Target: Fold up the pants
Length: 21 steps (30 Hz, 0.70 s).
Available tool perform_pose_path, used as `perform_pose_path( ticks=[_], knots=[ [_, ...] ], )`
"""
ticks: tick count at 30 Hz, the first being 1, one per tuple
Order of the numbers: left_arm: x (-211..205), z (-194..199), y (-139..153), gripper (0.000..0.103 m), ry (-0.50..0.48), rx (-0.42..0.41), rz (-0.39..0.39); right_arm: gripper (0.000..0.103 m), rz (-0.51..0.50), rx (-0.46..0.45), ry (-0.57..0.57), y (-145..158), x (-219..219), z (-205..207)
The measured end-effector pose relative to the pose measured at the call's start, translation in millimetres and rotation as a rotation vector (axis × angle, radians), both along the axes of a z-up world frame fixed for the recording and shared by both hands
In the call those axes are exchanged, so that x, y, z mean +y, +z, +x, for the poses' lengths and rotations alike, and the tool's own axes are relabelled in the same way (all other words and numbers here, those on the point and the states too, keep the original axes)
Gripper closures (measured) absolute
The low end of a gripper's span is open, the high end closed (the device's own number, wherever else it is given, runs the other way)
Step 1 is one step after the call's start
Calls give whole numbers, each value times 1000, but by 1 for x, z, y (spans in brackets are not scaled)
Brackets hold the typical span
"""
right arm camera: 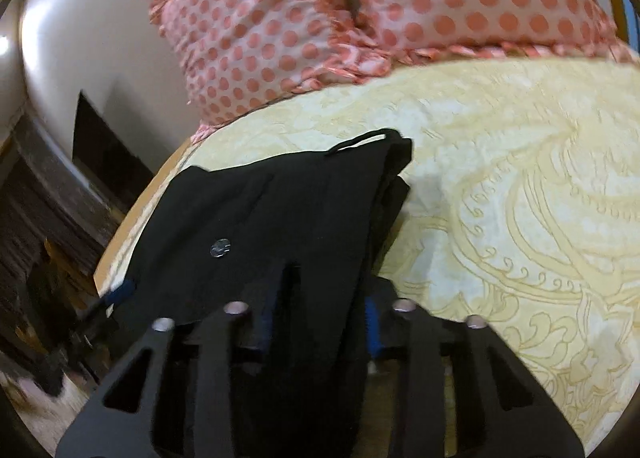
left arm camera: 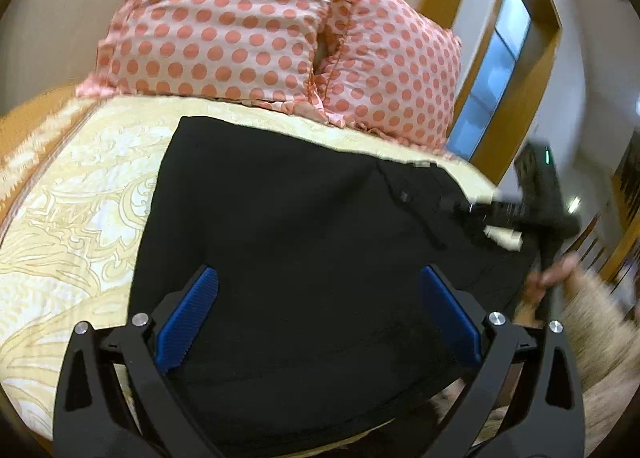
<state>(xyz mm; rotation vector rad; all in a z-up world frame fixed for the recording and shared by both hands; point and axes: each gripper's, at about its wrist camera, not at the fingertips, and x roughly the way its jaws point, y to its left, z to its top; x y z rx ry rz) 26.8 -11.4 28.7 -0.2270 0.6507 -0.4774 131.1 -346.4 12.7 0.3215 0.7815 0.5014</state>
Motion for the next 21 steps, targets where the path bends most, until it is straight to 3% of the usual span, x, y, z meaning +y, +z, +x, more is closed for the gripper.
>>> perform_pose_path(
  ticks=[3, 6, 14, 17, 19, 20, 21],
  knots=[
    [28, 14, 17, 2, 69, 6, -96, 78, -18, -23, 17, 6, 3, -2],
    [49, 41, 25, 5, 136, 60, -135, 76, 22, 33, -1, -3, -4, 8],
    [42, 113, 3, 36, 128, 321, -33, 72, 60, 76, -5, -7, -8, 15],
    [37, 119, -1, 42, 121, 336, -11, 73, 10, 38, 5, -4, -2, 11],
    [33, 120, 0, 45, 119, 341, 8, 73, 32, 55, -1, -6, -4, 13],
    [32, 121, 0, 49, 130, 342, 23, 73, 51, 61, -2, -7, -6, 14],
    [33, 124, -1, 63, 138, 344, 32, 77, 47, 52, 0, -6, -6, 13]
  ],
)
